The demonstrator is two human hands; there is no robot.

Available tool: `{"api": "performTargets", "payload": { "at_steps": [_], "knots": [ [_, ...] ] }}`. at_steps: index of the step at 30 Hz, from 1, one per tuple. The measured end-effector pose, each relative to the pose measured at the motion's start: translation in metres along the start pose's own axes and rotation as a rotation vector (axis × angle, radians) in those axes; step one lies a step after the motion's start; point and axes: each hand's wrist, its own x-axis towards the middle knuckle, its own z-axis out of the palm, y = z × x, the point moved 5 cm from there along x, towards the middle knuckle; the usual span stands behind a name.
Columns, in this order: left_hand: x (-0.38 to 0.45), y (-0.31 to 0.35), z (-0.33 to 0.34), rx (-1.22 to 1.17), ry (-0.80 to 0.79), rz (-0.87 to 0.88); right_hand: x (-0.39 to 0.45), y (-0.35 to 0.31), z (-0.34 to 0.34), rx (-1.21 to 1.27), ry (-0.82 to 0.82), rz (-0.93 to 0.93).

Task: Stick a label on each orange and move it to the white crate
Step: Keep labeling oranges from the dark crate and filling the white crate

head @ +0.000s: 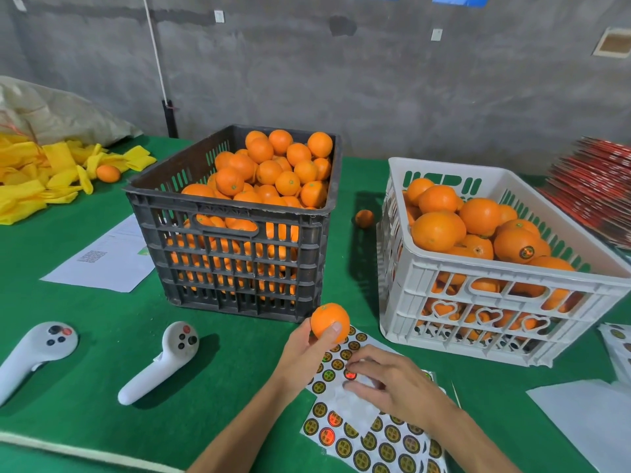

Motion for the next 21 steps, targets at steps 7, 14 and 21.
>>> {"api": "performTargets", "payload": {
  "at_steps": [7,14,21],
  "knots": [
    [-0.0004,0.0012,-0.0004,0.012,0.005,0.007,0.0066,0.0023,-0.0039,0.034,-0.064,-0.074],
    [-0.0006,0.0000,-0.0005,-0.015,-0.009,-0.005,0.0049,-0.0025,-0.0033,-0.059,-0.074,-0.124],
    [-0.0007,0.0018,-0.0006,-0.090,0.022,0.035,0.0002,0.0068,-0.0016,0.036,-0.124,0.138]
  ]
}}
